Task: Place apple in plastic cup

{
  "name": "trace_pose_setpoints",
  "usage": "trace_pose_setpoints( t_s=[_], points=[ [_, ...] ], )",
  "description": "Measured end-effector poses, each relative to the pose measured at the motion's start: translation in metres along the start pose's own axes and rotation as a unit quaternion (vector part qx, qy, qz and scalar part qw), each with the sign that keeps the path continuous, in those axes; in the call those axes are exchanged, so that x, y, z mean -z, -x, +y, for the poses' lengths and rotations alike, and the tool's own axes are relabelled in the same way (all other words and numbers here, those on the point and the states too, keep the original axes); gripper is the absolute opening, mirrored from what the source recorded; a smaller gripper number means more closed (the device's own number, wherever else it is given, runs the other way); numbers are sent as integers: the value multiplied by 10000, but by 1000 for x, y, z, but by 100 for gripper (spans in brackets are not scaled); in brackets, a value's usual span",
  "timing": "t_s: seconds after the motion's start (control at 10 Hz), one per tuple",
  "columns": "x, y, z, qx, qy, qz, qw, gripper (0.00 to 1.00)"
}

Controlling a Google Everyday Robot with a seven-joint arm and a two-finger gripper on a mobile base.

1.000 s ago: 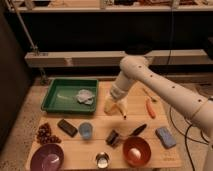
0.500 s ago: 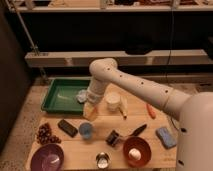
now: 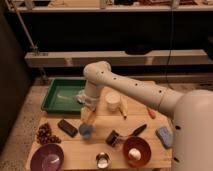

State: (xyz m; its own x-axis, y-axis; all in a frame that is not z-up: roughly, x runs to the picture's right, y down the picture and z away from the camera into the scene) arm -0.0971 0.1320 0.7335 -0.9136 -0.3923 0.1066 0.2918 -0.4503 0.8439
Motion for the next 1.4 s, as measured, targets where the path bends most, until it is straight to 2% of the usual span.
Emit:
trace_pose_setpoints(
  t_s=[0.4,0.6,0.7,1.0,1.1,1.4],
  points=[
    [-11,2,-15,169,-15,-140,9998,3],
    [-21,5,-19,176,44,-204,9996,18],
    [-29,7,-22,212,88,-247,9994,31],
    [-28,5,-27,303,174,-242,9991,56],
    [-27,3,-29,331,174,-232,9990,61],
    [-26,-1,-32,398,179,-240,9988,62]
  ],
)
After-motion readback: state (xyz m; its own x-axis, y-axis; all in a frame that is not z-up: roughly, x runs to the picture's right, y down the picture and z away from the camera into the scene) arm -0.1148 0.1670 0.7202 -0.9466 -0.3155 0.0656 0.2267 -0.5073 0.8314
